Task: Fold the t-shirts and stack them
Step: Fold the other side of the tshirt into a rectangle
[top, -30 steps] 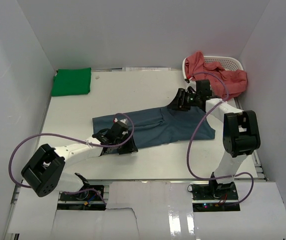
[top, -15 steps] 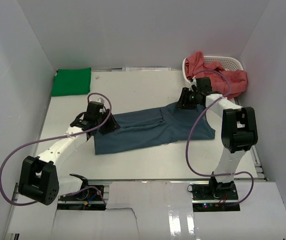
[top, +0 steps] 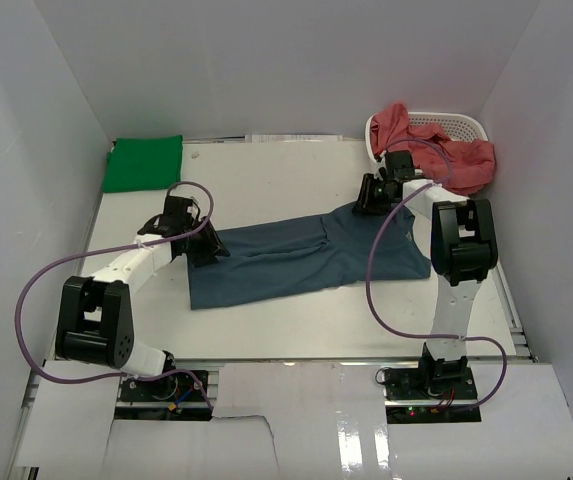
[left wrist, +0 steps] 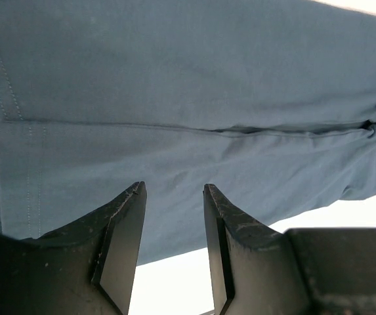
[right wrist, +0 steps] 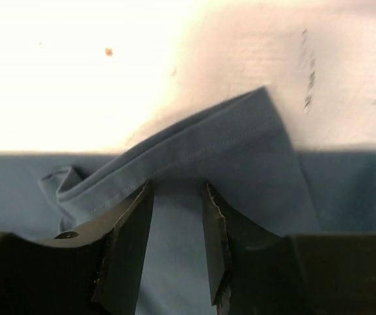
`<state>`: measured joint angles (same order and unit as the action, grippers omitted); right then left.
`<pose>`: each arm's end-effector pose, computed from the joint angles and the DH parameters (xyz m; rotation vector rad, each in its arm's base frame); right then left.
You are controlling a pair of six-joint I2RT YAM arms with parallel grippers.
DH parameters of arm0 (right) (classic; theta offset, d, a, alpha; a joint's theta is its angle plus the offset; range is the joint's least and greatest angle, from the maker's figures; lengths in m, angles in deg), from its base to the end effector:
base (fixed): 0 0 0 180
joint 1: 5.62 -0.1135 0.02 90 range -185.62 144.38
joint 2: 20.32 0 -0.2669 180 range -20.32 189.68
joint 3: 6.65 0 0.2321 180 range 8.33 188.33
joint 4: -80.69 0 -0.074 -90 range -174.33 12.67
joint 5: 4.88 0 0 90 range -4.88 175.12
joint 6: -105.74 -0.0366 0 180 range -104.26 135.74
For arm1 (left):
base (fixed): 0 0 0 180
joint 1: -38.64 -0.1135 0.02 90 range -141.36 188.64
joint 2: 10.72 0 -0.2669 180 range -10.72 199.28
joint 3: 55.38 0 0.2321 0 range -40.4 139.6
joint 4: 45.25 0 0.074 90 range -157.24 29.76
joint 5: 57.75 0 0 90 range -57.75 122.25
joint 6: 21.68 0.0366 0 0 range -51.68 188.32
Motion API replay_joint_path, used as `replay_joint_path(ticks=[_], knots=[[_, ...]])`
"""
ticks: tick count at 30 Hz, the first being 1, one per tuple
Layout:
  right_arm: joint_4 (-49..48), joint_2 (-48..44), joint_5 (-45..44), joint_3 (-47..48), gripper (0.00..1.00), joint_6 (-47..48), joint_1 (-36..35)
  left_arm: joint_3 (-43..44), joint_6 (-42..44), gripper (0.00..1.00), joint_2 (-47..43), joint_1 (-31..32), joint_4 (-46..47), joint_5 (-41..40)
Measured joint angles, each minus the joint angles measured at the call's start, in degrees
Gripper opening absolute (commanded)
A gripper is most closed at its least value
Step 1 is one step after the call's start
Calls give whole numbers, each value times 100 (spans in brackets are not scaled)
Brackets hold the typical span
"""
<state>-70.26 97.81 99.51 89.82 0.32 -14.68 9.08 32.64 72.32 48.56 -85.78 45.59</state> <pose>0.4241 0.0768 0.1785 0.0260 2.4815 0.4935 0.2585 -0.0538 0.2104 -0.5121 2.6275 -0.5749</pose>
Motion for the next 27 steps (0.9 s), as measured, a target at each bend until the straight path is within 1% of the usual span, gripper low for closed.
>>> replay_joint_path(ticks=[4, 10, 14, 18, 21, 27], knots=[[221, 129, -411, 295, 46, 7, -11, -2, 72, 52, -4, 0, 24, 22], [284, 116, -1091, 310, 47, 70, -17, -2, 166, 52, -4, -4, 2, -9], [308, 109, -1370, 317, 47, 94, -24, -2, 208, 52, -4, -9, -20, -46], [310, 61, -1421, 304, 49, 157, -35, -2, 256, 52, -4, -50, -81, -68], [310, -74, -1300, 271, 49, 245, -70, 0, 304, 52, -4, -129, -140, -72], [409, -778, -1207, 247, 50, 435, -245, 140, 380, 52, 22, -232, -212, -79]])
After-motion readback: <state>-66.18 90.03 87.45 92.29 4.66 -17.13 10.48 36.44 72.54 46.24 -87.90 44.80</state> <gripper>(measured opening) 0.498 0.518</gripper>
